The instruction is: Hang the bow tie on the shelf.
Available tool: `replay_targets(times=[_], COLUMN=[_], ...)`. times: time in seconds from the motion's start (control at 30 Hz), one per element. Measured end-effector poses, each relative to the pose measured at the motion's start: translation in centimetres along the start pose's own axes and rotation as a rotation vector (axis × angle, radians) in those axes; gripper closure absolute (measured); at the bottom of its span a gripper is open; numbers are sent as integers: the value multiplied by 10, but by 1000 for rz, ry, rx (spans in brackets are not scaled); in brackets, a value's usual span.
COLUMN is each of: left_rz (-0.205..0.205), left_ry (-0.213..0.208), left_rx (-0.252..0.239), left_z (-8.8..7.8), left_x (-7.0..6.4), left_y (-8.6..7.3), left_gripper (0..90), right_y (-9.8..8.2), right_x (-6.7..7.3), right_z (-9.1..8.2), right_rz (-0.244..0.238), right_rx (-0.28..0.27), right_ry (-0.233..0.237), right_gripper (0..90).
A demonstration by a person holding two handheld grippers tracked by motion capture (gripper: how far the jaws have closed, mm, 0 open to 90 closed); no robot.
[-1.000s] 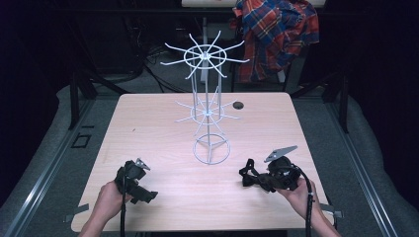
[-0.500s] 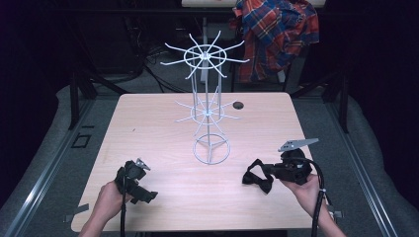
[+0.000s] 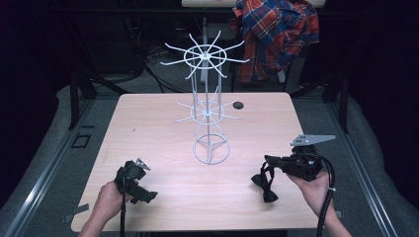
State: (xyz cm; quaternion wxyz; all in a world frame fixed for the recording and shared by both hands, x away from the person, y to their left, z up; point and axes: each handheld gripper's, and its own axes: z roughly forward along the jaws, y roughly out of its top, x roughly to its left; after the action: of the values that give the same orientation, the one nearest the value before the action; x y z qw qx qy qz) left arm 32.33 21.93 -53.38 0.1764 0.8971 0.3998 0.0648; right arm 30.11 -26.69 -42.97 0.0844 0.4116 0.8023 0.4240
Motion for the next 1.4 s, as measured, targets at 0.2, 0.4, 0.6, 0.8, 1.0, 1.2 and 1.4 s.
replay_targets(times=[0.2,0.4,0.6,0.8,1.0,1.2,1.4], left_rz=[1,-2,-1,-3,-4,-2,-1], left_ry=[-1,-1,0,-2,-3,-4,-5], left_rx=[2,3,7,6,4,0,5], left_z=[0,1,1,1,1,0,1], left_x=[0,0,0,0,1,0,0], left_y=[0,0,0,0,0,0,0], left_gripper=[1,1,1,1,1,1,1], right_y=[2,3,6,10,20,27,35], right_x=[-2,-4,-7,-10,-10,-10,-10], right_z=[-3,-6,-8,-7,1,8,11], right_rz=[-3,3,9,16,5,-5,-7], right_rx=[-24,-35,-43,-52,-43,-25,-37], right_ry=[-14,-25,-33,-39,-36,-27,-32], right_gripper=[899,899,899,899,899,899,898])
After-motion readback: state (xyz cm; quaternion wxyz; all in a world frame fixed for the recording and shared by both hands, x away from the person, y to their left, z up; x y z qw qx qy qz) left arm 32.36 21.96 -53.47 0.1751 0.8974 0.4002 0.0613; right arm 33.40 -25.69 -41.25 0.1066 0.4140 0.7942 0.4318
